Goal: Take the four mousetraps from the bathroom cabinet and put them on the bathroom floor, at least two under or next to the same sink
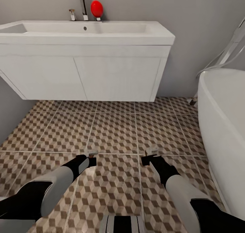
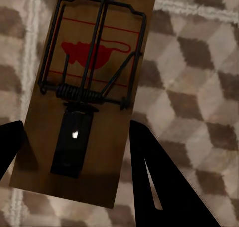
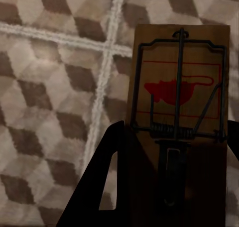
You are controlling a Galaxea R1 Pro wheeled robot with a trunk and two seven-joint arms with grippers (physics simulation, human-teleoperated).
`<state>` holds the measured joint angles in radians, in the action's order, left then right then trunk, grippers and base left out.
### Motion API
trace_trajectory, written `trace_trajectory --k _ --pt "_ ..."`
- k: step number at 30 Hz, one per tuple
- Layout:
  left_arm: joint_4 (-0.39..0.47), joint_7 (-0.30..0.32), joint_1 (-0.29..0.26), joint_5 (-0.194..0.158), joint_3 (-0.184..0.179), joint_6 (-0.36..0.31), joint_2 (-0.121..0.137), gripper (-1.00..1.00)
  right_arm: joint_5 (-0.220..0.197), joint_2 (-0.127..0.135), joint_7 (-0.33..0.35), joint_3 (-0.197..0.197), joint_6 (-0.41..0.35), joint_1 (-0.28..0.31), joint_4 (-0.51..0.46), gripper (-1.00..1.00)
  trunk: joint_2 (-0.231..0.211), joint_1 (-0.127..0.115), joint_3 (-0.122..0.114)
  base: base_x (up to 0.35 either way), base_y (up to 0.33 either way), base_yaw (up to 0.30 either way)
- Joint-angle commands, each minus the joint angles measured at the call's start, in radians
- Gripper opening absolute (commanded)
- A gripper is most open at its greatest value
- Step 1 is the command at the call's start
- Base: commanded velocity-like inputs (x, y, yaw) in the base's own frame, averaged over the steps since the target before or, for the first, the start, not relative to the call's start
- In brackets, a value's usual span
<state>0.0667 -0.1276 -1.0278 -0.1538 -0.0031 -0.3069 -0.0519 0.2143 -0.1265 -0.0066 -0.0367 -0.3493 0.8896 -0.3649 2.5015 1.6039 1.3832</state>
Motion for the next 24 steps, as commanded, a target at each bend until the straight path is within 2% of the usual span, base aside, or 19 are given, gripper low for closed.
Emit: trace_trajectory --k 1,6,13,16,18,19,20,22,24 --pt "0.002 -0.006 0.000 -0.006 -0.001 -0.006 0.000 -1.00 0.008 -0.001 0.000 -0.004 -0.006 0.000 -0.002 -1.00 0.001 0.000 0.006 0.000 0.000 0.000" --pt "0.002 -0.006 0.000 -0.006 -0.001 -0.006 0.000 -1.00 0.008 -0.001 0.001 -0.003 -0.005 0.000 -0.002 -1.00 0.002 0.002 0.034 0.000 0.000 0.000" --pt "0.002 -0.006 0.000 -0.006 -0.001 -0.006 0.000 -1.00 0.009 -0.001 0.001 -0.001 -0.002 0.000 -0.002 -1.00 0.002 0.002 0.045 0.000 0.000 0.000" --pt "0.002 -0.006 0.000 -0.005 -0.002 -0.003 -0.005 -1.00 0.010 -0.001 0.001 0.003 0.021 0.000 -0.003 -1.00 0.002 0.002 0.047 0.000 0.000 0.000" --pt "0.001 -0.006 0.000 -0.005 -0.003 0.001 -0.010 -1.00 0.012 -0.001 0.001 0.006 0.081 0.000 -0.003 -1.00 0.002 0.002 0.047 0.000 0.000 0.000" --pt "0.000 -0.006 0.000 -0.003 -0.004 0.005 -0.012 -1.00 0.014 -0.001 0.000 0.007 0.177 0.000 -0.002 -1.00 0.002 0.002 0.047 0.000 0.000 0.000" --pt "0.000 -0.006 0.000 -0.002 -0.004 0.015 -0.012 -1.00 0.015 -0.001 -0.001 0.007 0.209 0.000 -0.001 -1.00 0.002 0.002 0.047 0.000 0.000 0.000" --pt "-0.001 -0.006 0.000 0.000 -0.005 0.047 -0.011 -1.00 0.015 -0.001 -0.002 0.007 0.226 0.000 0.000 -1.00 0.002 0.002 0.047 0.000 0.000 0.000" --pt "-0.006 -0.006 0.000 0.002 -0.005 0.107 -0.009 -1.00 0.016 -0.003 -0.002 0.004 0.235 0.003 0.001 -1.00 0.002 0.002 0.047 0.000 0.000 0.000"
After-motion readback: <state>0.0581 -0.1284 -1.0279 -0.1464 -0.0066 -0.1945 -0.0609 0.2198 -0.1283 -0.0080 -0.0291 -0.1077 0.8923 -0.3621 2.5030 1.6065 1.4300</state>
